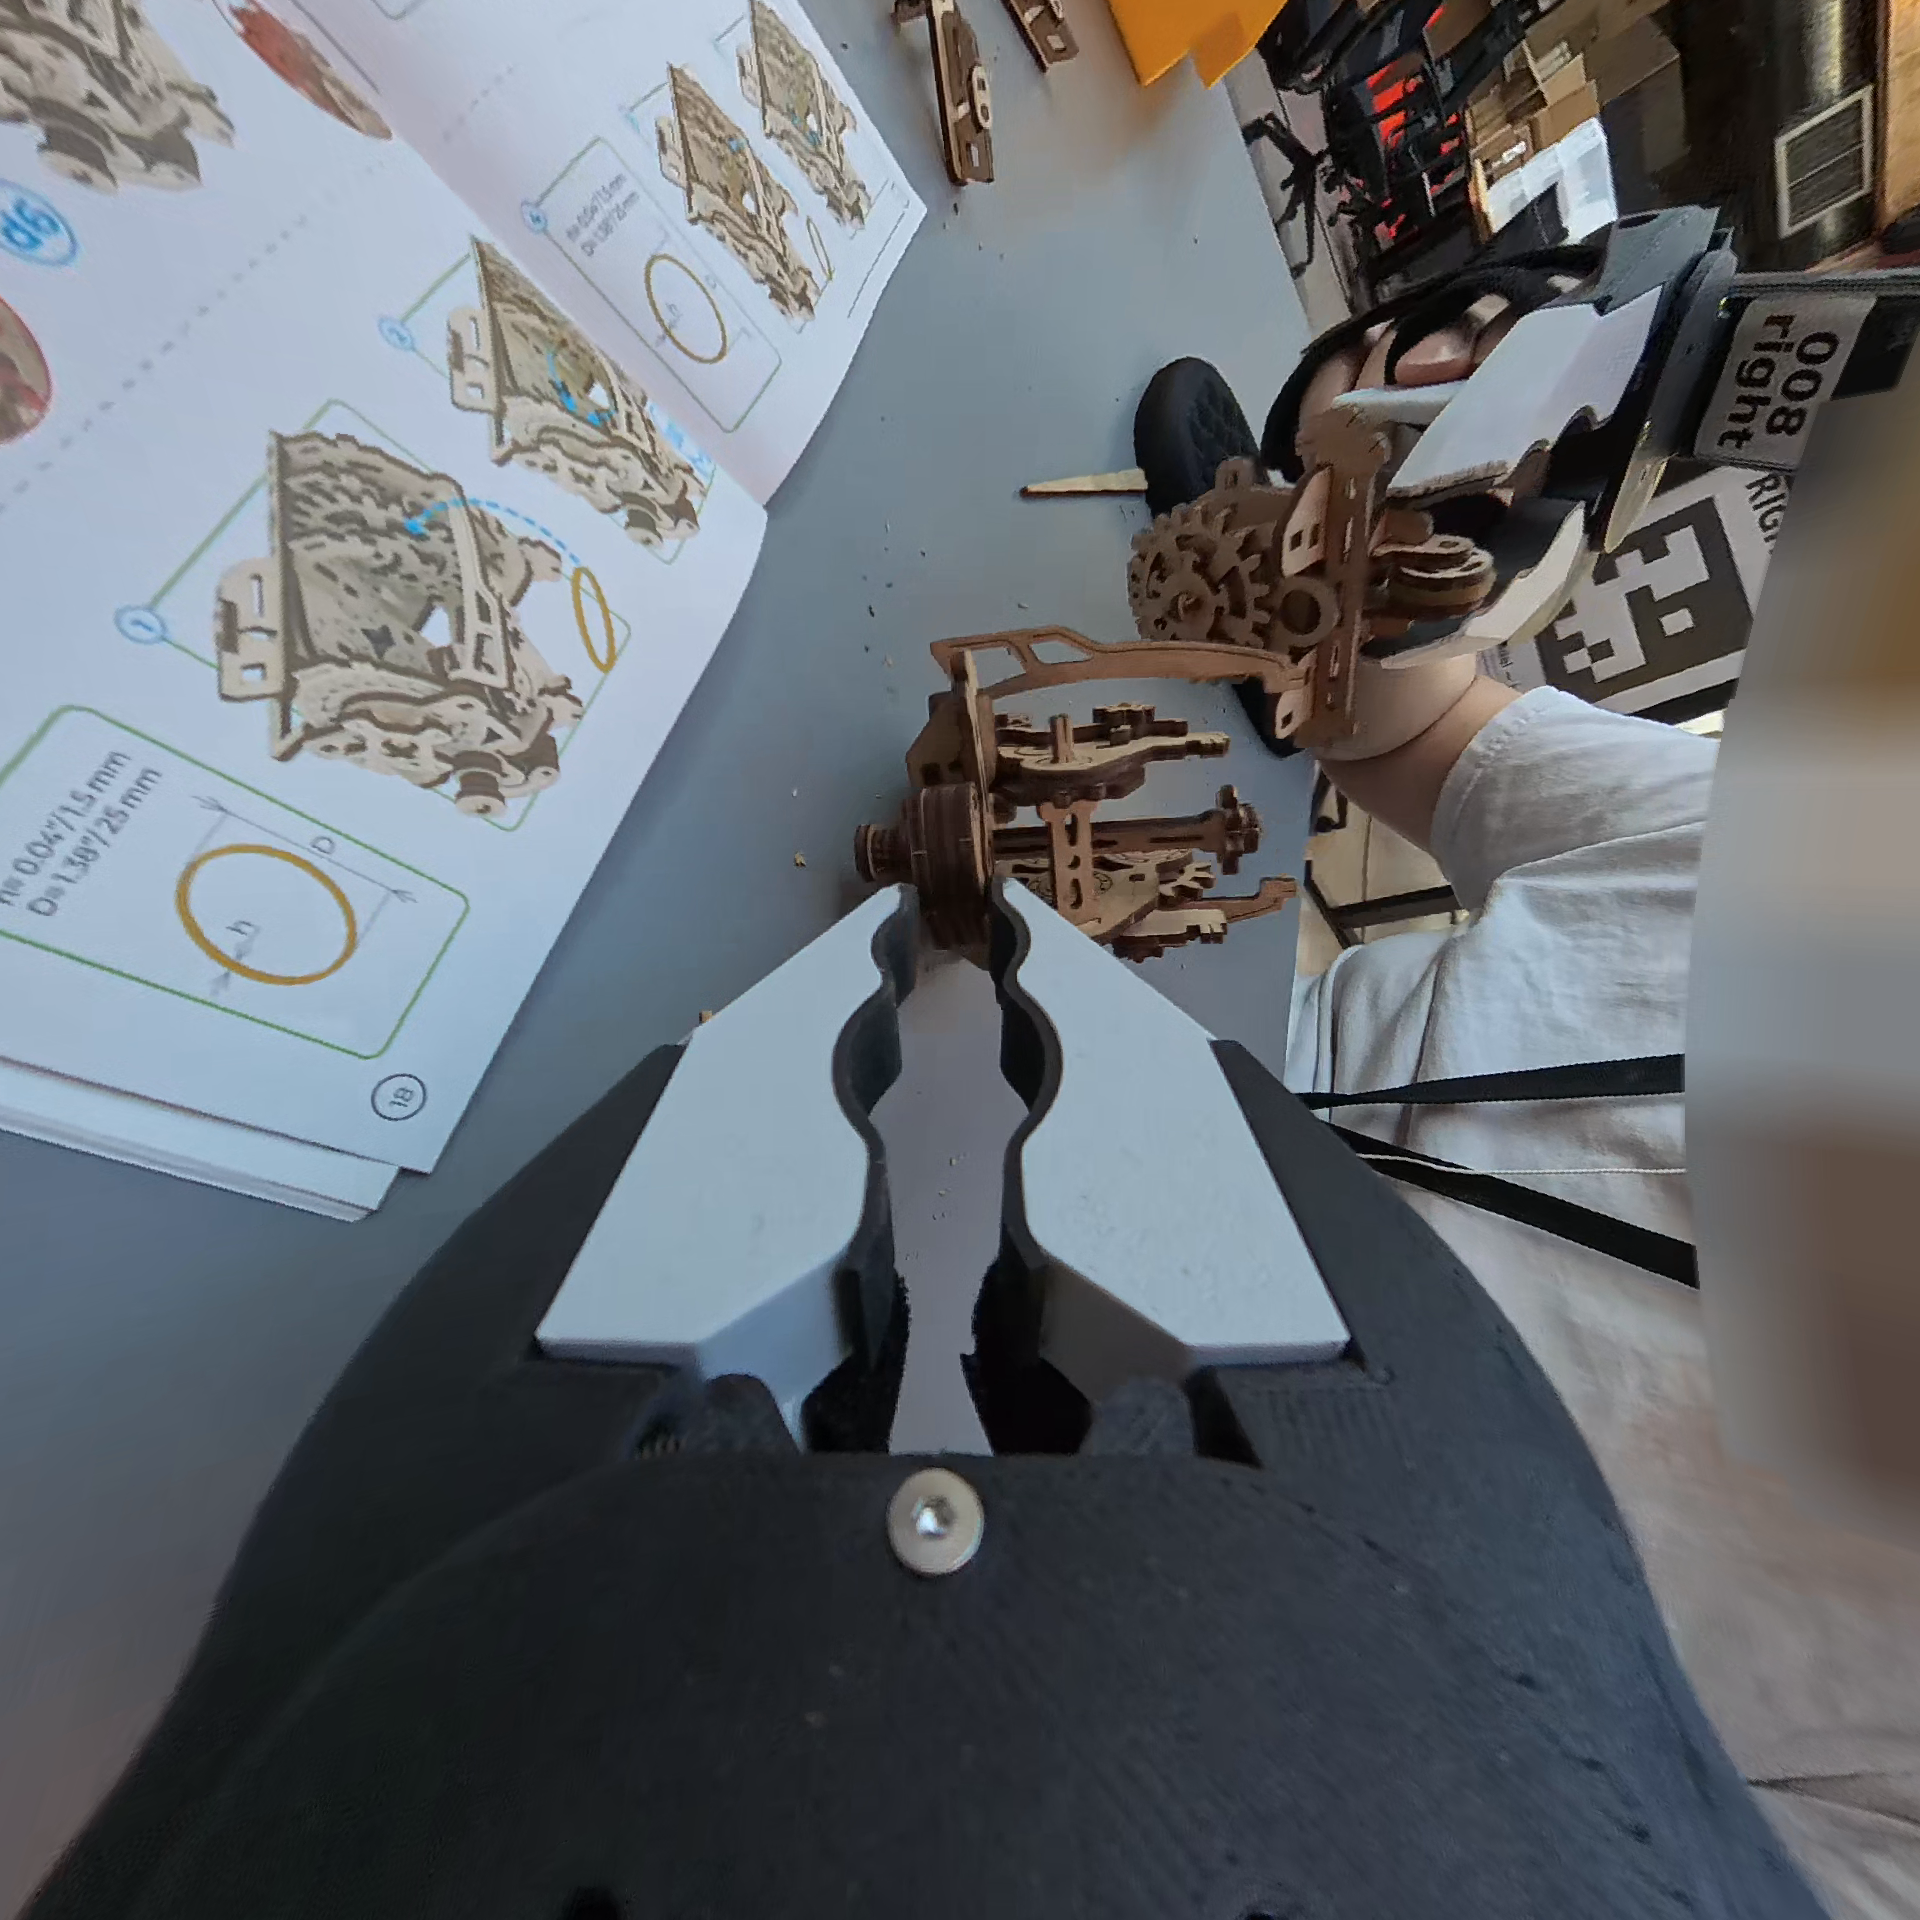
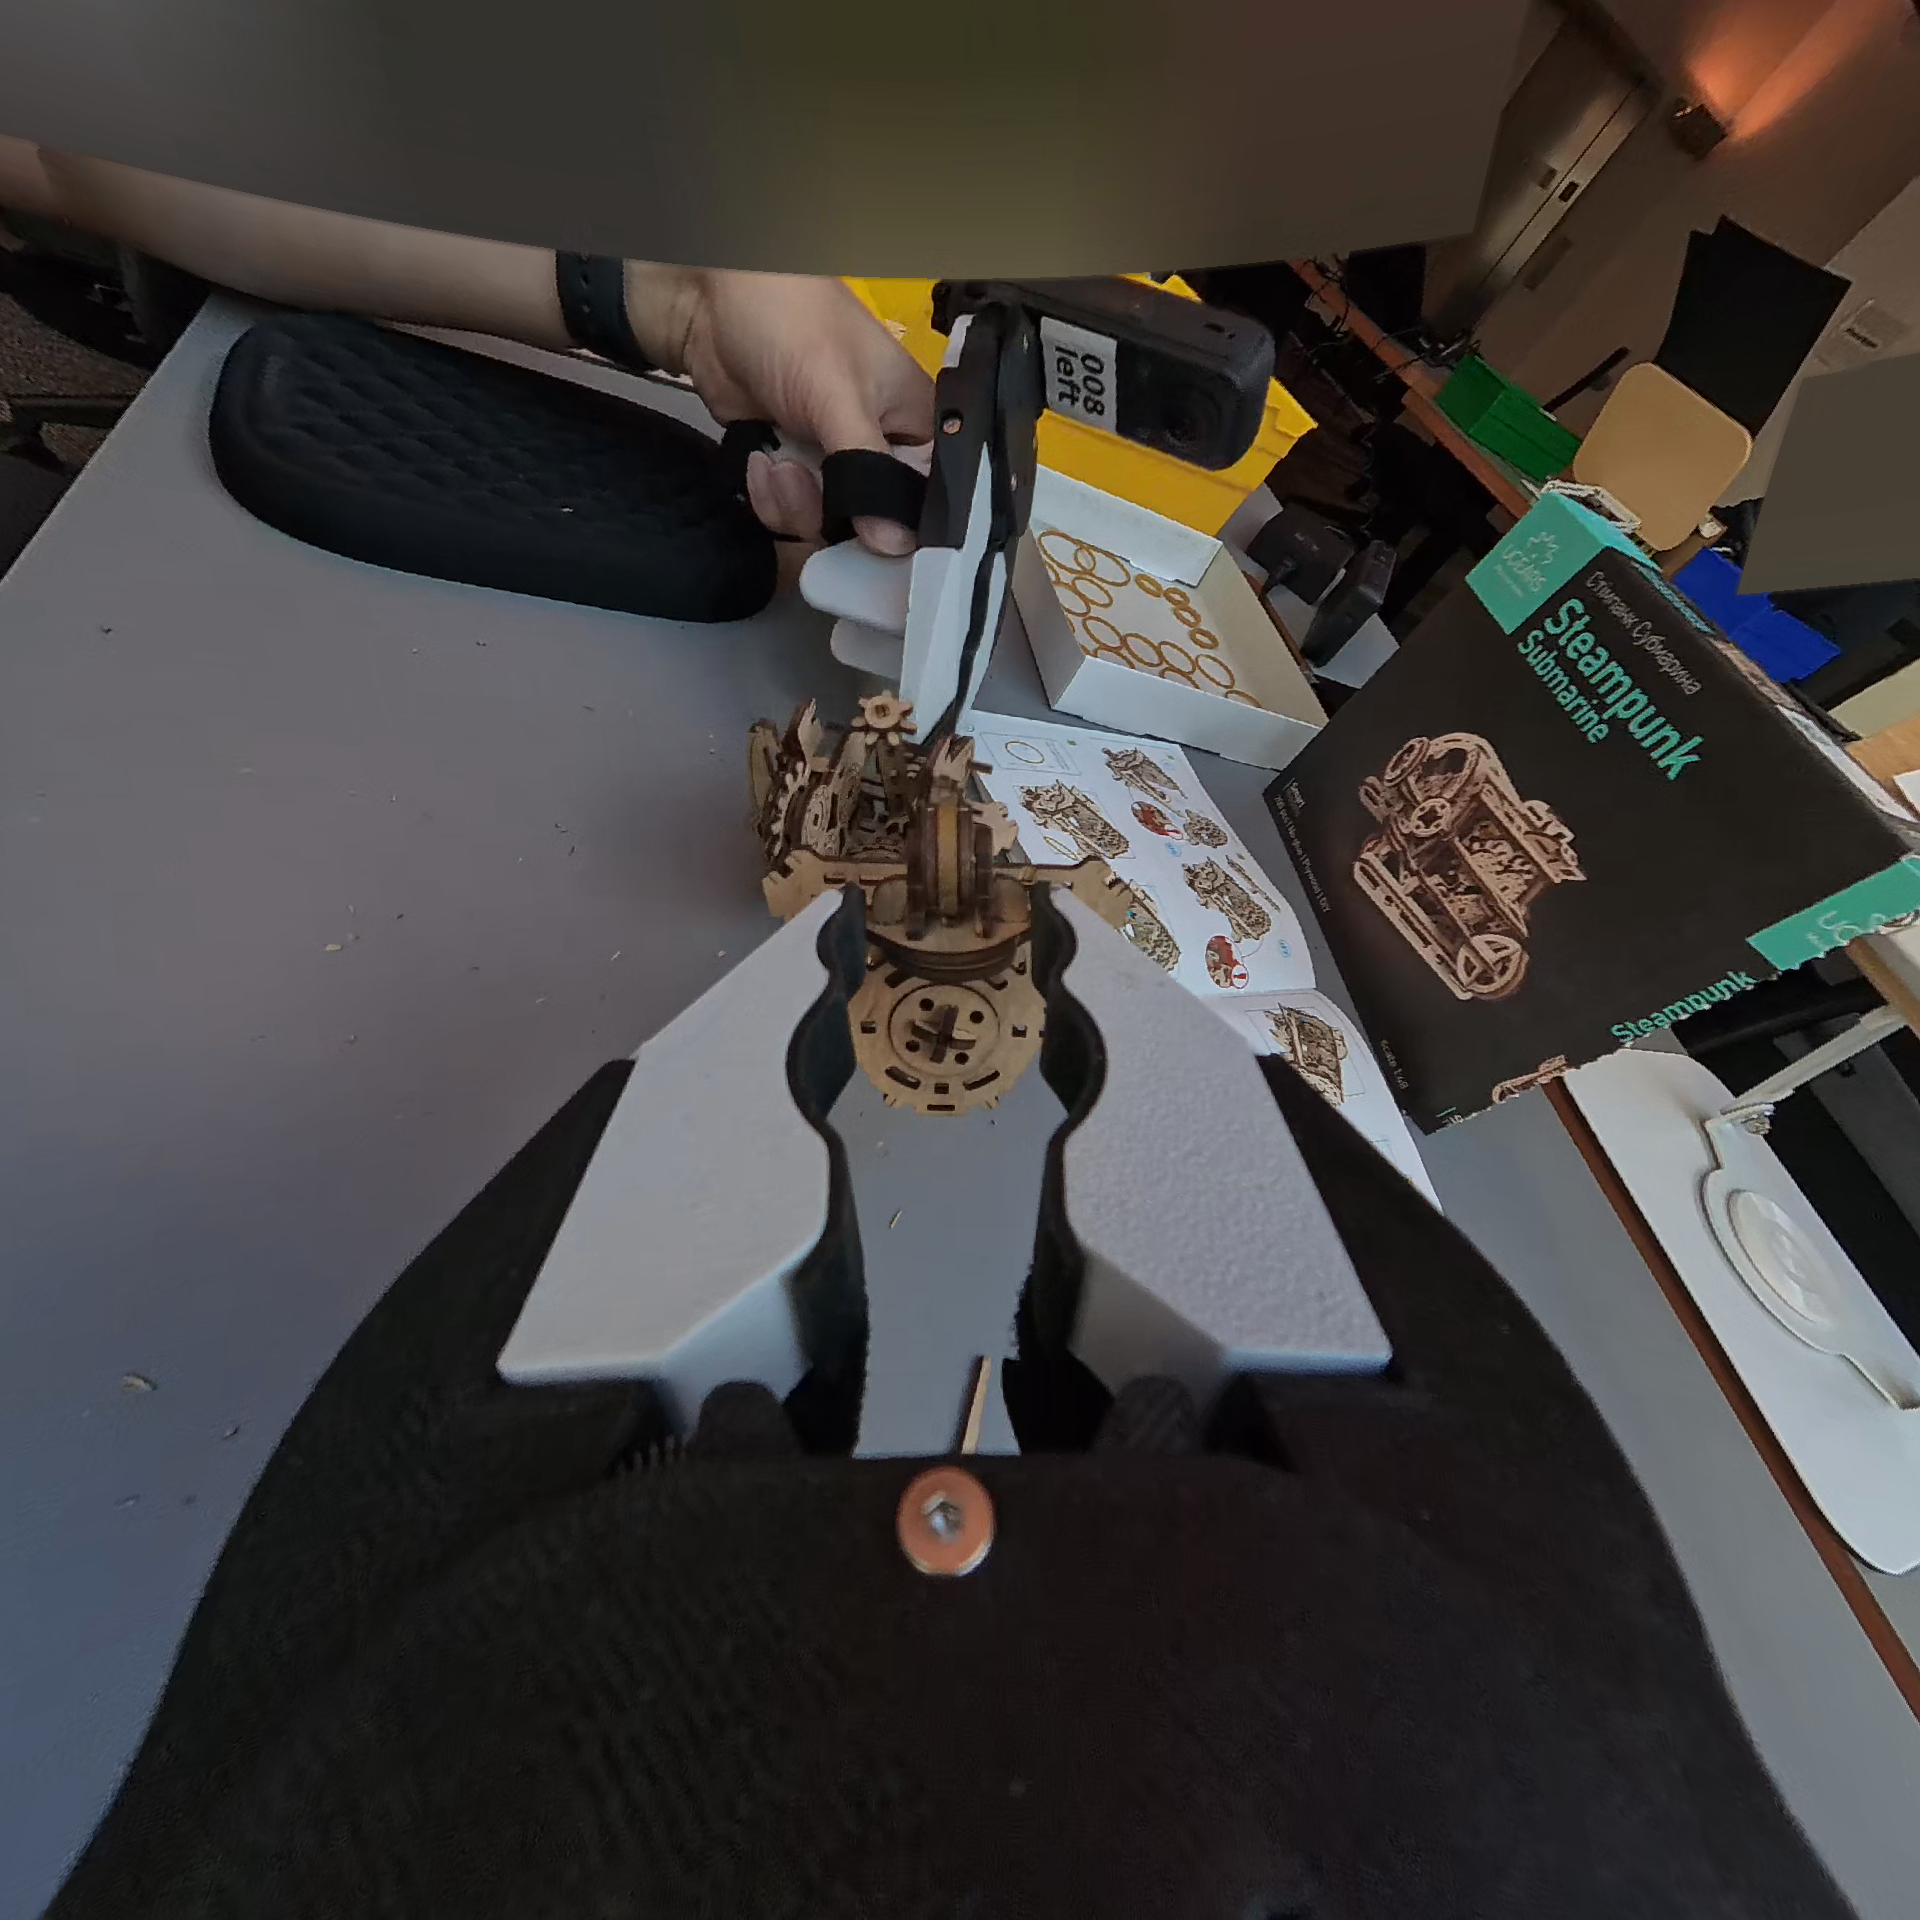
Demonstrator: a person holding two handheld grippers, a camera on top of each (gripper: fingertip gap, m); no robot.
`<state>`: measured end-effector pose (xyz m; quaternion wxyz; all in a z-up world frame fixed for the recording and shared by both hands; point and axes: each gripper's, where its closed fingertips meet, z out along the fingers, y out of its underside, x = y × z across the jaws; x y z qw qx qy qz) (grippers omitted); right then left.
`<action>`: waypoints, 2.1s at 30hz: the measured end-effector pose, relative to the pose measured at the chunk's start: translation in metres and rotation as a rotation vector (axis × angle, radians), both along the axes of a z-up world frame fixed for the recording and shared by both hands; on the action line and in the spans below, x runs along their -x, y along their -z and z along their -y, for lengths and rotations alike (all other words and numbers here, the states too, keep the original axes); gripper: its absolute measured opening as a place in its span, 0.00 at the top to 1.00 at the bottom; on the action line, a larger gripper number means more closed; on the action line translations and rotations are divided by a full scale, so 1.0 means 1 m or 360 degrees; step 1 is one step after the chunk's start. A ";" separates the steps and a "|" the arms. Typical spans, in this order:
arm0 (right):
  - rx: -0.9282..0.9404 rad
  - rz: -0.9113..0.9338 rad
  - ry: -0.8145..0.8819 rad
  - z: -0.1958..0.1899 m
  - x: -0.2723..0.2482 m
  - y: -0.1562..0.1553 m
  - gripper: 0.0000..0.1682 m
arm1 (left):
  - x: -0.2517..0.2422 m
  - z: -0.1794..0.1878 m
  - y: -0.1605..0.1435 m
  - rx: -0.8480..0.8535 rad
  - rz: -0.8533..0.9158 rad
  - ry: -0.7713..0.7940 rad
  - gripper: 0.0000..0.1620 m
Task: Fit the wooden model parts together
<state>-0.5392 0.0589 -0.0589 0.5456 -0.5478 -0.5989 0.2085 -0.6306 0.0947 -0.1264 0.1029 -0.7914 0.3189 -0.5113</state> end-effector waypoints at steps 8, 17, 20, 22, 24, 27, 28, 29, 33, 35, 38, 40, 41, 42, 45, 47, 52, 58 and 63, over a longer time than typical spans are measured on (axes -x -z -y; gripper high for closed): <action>0.0078 -0.0108 0.0084 0.005 0.013 -0.007 0.82 | 0.009 -0.004 -0.021 -0.0577 -0.0483 -0.0278 0.94; 0.0120 -0.0138 0.0037 0.018 0.028 0.003 0.83 | 0.011 0.002 -0.021 -0.0598 -0.0578 -0.0496 0.94; -0.0027 -0.0079 0.0061 0.017 0.030 0.003 0.83 | 0.012 0.001 -0.021 -0.0554 -0.0538 -0.0528 0.94; -0.0044 -0.0073 0.0048 0.016 0.031 0.004 0.83 | 0.014 0.000 -0.019 -0.0524 -0.0536 -0.0532 0.94; -0.0056 -0.0076 0.0047 0.013 0.032 0.003 0.83 | 0.014 -0.001 -0.020 -0.0473 -0.0517 -0.0518 0.94; -0.0016 -0.0110 0.0031 0.008 0.035 -0.002 0.82 | 0.018 -0.006 -0.017 -0.0448 -0.0532 -0.0507 0.94; 0.0010 -0.0115 0.0035 0.006 0.037 -0.002 0.82 | 0.019 -0.008 -0.016 -0.0443 -0.0533 -0.0501 0.94; 0.0039 -0.0112 0.0027 0.004 0.039 -0.001 0.82 | 0.019 -0.009 -0.016 -0.0432 -0.0520 -0.0491 0.94; 0.0059 -0.0100 0.0034 -0.004 0.045 0.000 0.82 | 0.018 -0.014 -0.015 -0.0373 -0.0460 -0.0458 0.94; 0.0062 -0.0097 0.0033 -0.007 0.049 0.000 0.82 | 0.019 -0.015 -0.015 -0.0349 -0.0438 -0.0432 0.94; 0.0035 -0.0052 0.0044 -0.012 0.054 0.002 0.83 | 0.020 -0.016 -0.013 -0.0321 -0.0421 -0.0394 0.94; 0.0047 -0.0011 0.0046 -0.013 0.057 0.005 0.83 | 0.021 -0.015 -0.012 -0.0299 -0.0402 -0.0361 0.94; 0.0050 -0.0003 0.0059 -0.015 0.058 0.005 0.83 | 0.022 -0.016 -0.012 -0.0287 -0.0395 -0.0349 0.94; 0.0066 -0.0001 0.0064 -0.017 0.059 0.004 0.83 | 0.023 -0.017 -0.011 -0.0275 -0.0391 -0.0341 0.94; 0.0149 0.0003 0.0086 -0.023 0.063 0.004 0.83 | 0.025 -0.019 -0.007 -0.0239 -0.0370 -0.0316 0.94; 0.0194 0.0019 0.0105 -0.026 0.065 0.003 0.83 | 0.026 -0.020 -0.005 -0.0215 -0.0353 -0.0304 0.94; 0.0177 0.0029 0.0039 -0.027 0.075 -0.001 0.83 | 0.026 -0.021 -0.002 -0.0146 -0.0272 -0.0289 0.94; 0.0065 0.0120 -0.0066 -0.024 0.082 -0.002 0.83 | 0.026 -0.021 -0.004 -0.0103 -0.0215 -0.0286 0.94; 0.0052 0.0141 -0.0105 -0.020 0.084 -0.002 0.83 | 0.026 -0.022 -0.003 -0.0073 -0.0193 -0.0297 0.94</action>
